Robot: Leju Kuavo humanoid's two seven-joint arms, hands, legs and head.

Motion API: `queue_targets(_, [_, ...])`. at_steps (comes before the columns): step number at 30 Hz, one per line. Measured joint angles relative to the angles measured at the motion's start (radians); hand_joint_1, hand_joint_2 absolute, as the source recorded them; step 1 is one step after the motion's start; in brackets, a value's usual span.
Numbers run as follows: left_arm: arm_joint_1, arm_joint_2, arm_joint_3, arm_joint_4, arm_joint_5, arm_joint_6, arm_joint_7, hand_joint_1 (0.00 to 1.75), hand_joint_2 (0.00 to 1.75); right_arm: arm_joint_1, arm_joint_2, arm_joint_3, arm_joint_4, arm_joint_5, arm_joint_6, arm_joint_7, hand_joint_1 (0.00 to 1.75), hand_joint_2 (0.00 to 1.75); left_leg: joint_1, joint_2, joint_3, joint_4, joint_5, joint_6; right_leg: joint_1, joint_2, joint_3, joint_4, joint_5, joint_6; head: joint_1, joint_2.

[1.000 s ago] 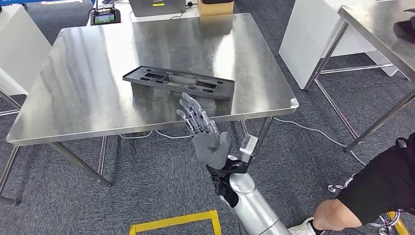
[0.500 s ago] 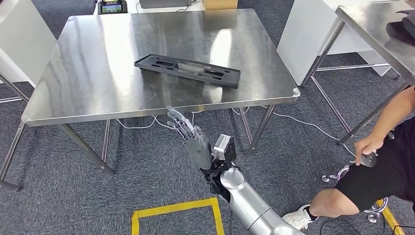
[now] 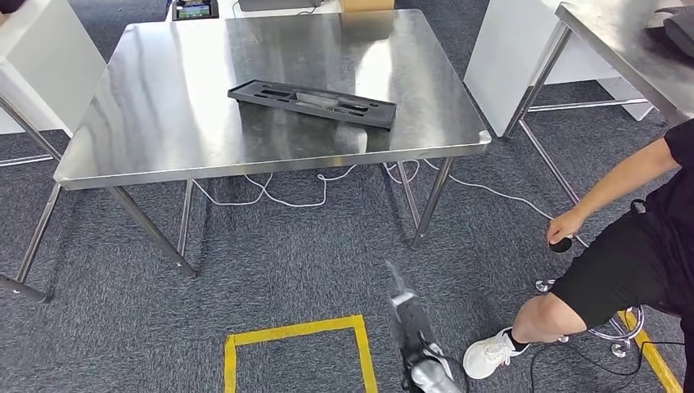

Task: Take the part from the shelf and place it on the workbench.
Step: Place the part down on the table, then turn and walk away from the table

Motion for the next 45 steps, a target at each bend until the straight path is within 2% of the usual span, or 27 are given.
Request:
queue_targets(2, [-0.006, 0.012, -0.009, 0.000, -0.005, -0.001, 0.006, 0.00, 0.00, 0.011, -0.004, -0.059, 0.104, 0.007, -0.070, 0.038, 0.00, 0.00, 0.007, -0.007, 0.084, -0.121, 0.014, -0.013, -0.006, 0.005, -0.032, 0.026, 0.006, 0.011, -0.001, 0.000])
queue_targets(4, [-0.012, 0.018, -0.014, 0.002, -0.005, 0.006, 0.009, 0.00, 0.00, 0.014, -0.008, -0.096, 0.196, 0.028, -0.113, 0.118, 0.00, 0.00, 0.003, -0.015, 0.122, -0.193, -0.004, -0.012, -0.002, 0.010, -0.055, 0.043, 0.016, 0.026, -0.001, 0.000])
queue_targets(7, [-0.016, 0.022, -0.021, 0.005, -0.005, 0.014, 0.010, 0.00, 0.00, 0.025, -0.018, -0.113, 0.305, 0.077, -0.111, 0.286, 0.00, 0.00, -0.011, -0.014, 0.106, -0.205, 0.011, 0.024, -0.001, 0.016, -0.073, 0.048, 0.027, 0.057, 0.000, 0.000])
queue_targets(8, [-0.016, 0.023, -0.022, 0.005, -0.005, 0.015, 0.009, 0.00, 0.00, 0.030, -0.021, -0.112, 0.334, 0.094, -0.091, 0.357, 0.00, 0.00, -0.013, -0.011, 0.097, -0.208, 0.022, 0.040, -0.002, 0.017, -0.084, 0.064, 0.009, 0.058, 0.002, 0.000])
queue_targets(10, [-0.019, 0.026, -0.025, 0.006, -0.009, 0.010, 0.008, 0.00, 0.00, 0.040, -0.025, -0.111, 0.379, 0.118, -0.034, 0.500, 0.00, 0.00, -0.017, -0.006, 0.074, -0.212, 0.044, 0.068, -0.005, 0.019, -0.121, 0.156, -0.068, 0.047, 0.005, 0.000])
queue_targets(12, [-0.021, 0.031, -0.032, 0.006, -0.019, -0.001, 0.009, 0.00, 0.00, 0.056, -0.025, -0.109, 0.409, 0.131, 0.010, 0.613, 0.00, 0.00, -0.023, -0.005, 0.045, -0.212, 0.066, 0.078, -0.004, 0.021, -0.154, 0.283, -0.137, 0.043, 0.007, 0.000])
queue_targets(13, [-0.022, 0.032, -0.037, 0.006, -0.024, -0.007, 0.011, 0.00, 0.00, 0.065, -0.025, -0.106, 0.422, 0.136, 0.023, 0.655, 0.00, 0.00, -0.027, -0.005, 0.029, -0.212, 0.078, 0.080, -0.003, 0.022, -0.156, 0.326, -0.146, 0.049, 0.007, 0.000])
queue_targets(14, [-0.023, 0.033, -0.042, 0.006, -0.027, -0.012, 0.014, 0.00, 0.00, 0.073, -0.025, -0.104, 0.431, 0.140, 0.028, 0.685, 0.00, 0.00, -0.030, -0.004, 0.013, -0.211, 0.090, 0.079, -0.001, 0.022, -0.141, 0.335, -0.136, 0.057, 0.007, 0.000])
queue_targets(16, [-0.027, 0.035, -0.049, 0.006, -0.030, -0.016, 0.018, 0.00, 0.00, 0.083, -0.025, -0.098, 0.445, 0.147, 0.033, 0.713, 0.00, 0.00, -0.033, -0.003, -0.017, -0.211, 0.116, 0.075, 0.004, 0.023, -0.057, 0.253, -0.092, 0.067, 0.006, 0.000])
queue_targets(18, [-0.031, 0.037, -0.054, 0.005, -0.030, -0.016, 0.021, 0.00, 0.00, 0.082, -0.025, -0.096, 0.450, 0.150, 0.038, 0.727, 0.00, 0.00, -0.035, -0.001, -0.036, -0.211, 0.140, 0.067, 0.015, 0.023, 0.061, 0.088, -0.095, 0.052, 0.006, 0.000])
queue_targets(19, [-0.032, 0.037, -0.055, 0.005, -0.031, -0.016, 0.023, 0.00, 0.00, 0.080, -0.025, -0.094, 0.454, 0.152, 0.046, 0.739, 0.00, 0.00, -0.035, 0.001, -0.039, -0.214, 0.152, 0.061, 0.021, 0.023, 0.097, 0.026, -0.106, 0.042, 0.005, 0.000])
queue_targets(21, [-0.034, 0.040, -0.059, 0.005, -0.030, -0.016, 0.033, 0.00, 0.00, 0.079, -0.024, -0.089, 0.460, 0.161, 0.069, 0.771, 0.00, 0.00, -0.033, 0.005, -0.039, -0.226, 0.177, 0.049, 0.031, 0.024, 0.111, -0.019, -0.110, 0.026, 0.005, 0.000])
queue_targets(22, [-0.033, 0.041, -0.061, 0.006, -0.029, -0.015, 0.040, 0.00, 0.00, 0.080, -0.023, -0.084, 0.465, 0.167, 0.079, 0.786, 0.00, 0.00, -0.031, 0.004, -0.040, -0.231, 0.184, 0.043, 0.024, 0.024, 0.102, -0.019, -0.098, 0.018, 0.005, 0.000])
queue_targets(24, [-0.031, 0.044, -0.064, 0.009, -0.026, -0.013, 0.053, 0.00, 0.00, 0.083, -0.019, -0.073, 0.470, 0.180, 0.084, 0.797, 0.00, 0.00, -0.028, 0.001, -0.055, -0.205, 0.137, 0.033, 0.011, 0.021, 0.083, -0.023, -0.071, 0.000, 0.004, 0.000])
queue_targets(26, [-0.031, 0.047, -0.065, 0.011, -0.022, -0.009, 0.063, 0.00, 0.00, 0.085, -0.013, -0.066, 0.473, 0.186, 0.079, 0.791, 0.00, 0.00, -0.025, -0.002, -0.079, -0.096, 0.022, 0.025, 0.006, 0.017, 0.058, -0.023, -0.045, -0.014, 0.003, 0.000])
queue_targets(27, [-0.032, 0.048, -0.065, 0.011, -0.021, -0.006, 0.068, 0.00, 0.00, 0.085, -0.011, -0.065, 0.474, 0.188, 0.077, 0.786, 0.00, 0.00, -0.024, -0.003, -0.088, -0.027, -0.024, 0.020, 0.007, 0.016, 0.046, -0.022, -0.033, -0.017, 0.003, 0.000])
queue_targets(28, [-0.032, 0.049, -0.066, 0.012, -0.020, -0.004, 0.072, 0.00, 0.00, 0.085, -0.009, -0.063, 0.475, 0.191, 0.075, 0.782, 0.00, 0.00, -0.022, -0.003, -0.090, 0.032, -0.047, 0.015, 0.007, 0.015, 0.033, -0.020, -0.022, -0.015, 0.003, 0.000])
queue_targets(30, [-0.033, 0.049, -0.067, 0.012, -0.021, -0.001, 0.078, 0.00, 0.00, 0.084, -0.008, -0.056, 0.477, 0.198, 0.075, 0.779, 0.00, 0.00, -0.016, -0.003, -0.052, 0.059, -0.022, 0.007, 0.005, 0.014, 0.004, -0.011, -0.002, -0.007, 0.003, 0.000])
queue_targets(32, [-0.035, 0.049, -0.070, 0.012, -0.027, -0.001, 0.082, 0.00, 0.00, 0.084, -0.009, -0.050, 0.479, 0.204, 0.074, 0.779, 0.00, 0.00, -0.008, -0.003, 0.046, -0.049, 0.013, 0.001, 0.002, 0.014, -0.027, 0.006, 0.010, 0.003, 0.002, 0.000])
queue_targets(34, [-0.040, 0.048, -0.075, 0.012, -0.035, -0.003, 0.087, 0.00, 0.00, 0.081, -0.009, -0.047, 0.480, 0.205, 0.071, 0.779, 0.00, 0.00, -0.009, -0.008, 0.131, -0.174, -0.003, 0.003, 0.004, 0.013, -0.051, 0.026, 0.019, 0.015, 0.003, 0.000])
queue_targets(36, [-0.043, 0.044, -0.081, 0.012, -0.041, -0.008, 0.089, 0.00, 0.00, 0.078, -0.010, -0.046, 0.482, 0.205, 0.066, 0.781, 0.00, 0.00, -0.018, -0.012, 0.150, -0.220, -0.020, 0.015, 0.009, 0.013, -0.063, 0.033, 0.032, 0.035, 0.005, 0.000])
queue_targets(38, [-0.044, 0.039, -0.088, 0.012, -0.045, -0.014, 0.087, 0.00, 0.00, 0.079, -0.011, -0.046, 0.485, 0.204, 0.062, 0.785, 0.00, 0.00, -0.021, -0.007, 0.135, -0.227, -0.009, 0.039, 0.010, 0.014, -0.073, 0.036, 0.037, 0.051, 0.005, 0.000])
queue_targets(39, [-0.044, 0.037, -0.091, 0.012, -0.046, -0.016, 0.086, 0.00, 0.00, 0.079, -0.012, -0.046, 0.487, 0.203, 0.060, 0.788, 0.00, 0.00, -0.022, -0.005, 0.127, -0.230, 0.000, 0.052, 0.010, 0.015, -0.080, 0.044, 0.028, 0.053, 0.005, 0.000])
queue_targets(41, [-0.046, 0.034, -0.094, 0.012, -0.048, -0.017, 0.082, 0.00, 0.00, 0.081, -0.013, -0.045, 0.488, 0.202, 0.058, 0.792, 0.00, 0.00, -0.024, -0.002, 0.108, -0.232, 0.018, 0.072, 0.007, 0.018, -0.106, 0.104, -0.034, 0.041, 0.006, 0.000])
queue_targets(43, [-0.047, 0.032, -0.095, 0.012, -0.048, -0.017, 0.074, 0.00, 0.00, 0.080, -0.013, -0.045, 0.489, 0.203, 0.055, 0.797, 0.00, 0.00, -0.027, 0.002, 0.080, -0.232, 0.039, 0.082, 0.007, 0.020, -0.137, 0.221, -0.117, 0.031, 0.007, 0.000])
queue_targets(44, [-0.047, 0.031, -0.095, 0.012, -0.048, -0.017, 0.071, 0.00, 0.00, 0.080, -0.013, -0.044, 0.489, 0.204, 0.053, 0.799, 0.00, 0.00, -0.029, 0.004, 0.065, -0.232, 0.051, 0.083, 0.007, 0.020, -0.144, 0.277, -0.140, 0.033, 0.007, 0.000])
queue_targets(45, [-0.047, 0.030, -0.095, 0.012, -0.047, -0.017, 0.068, 0.00, 0.00, 0.080, -0.014, -0.044, 0.489, 0.205, 0.052, 0.801, 0.00, 0.00, -0.030, 0.005, 0.051, -0.231, 0.063, 0.082, 0.007, 0.021, -0.139, 0.311, -0.142, 0.041, 0.007, 0.000])
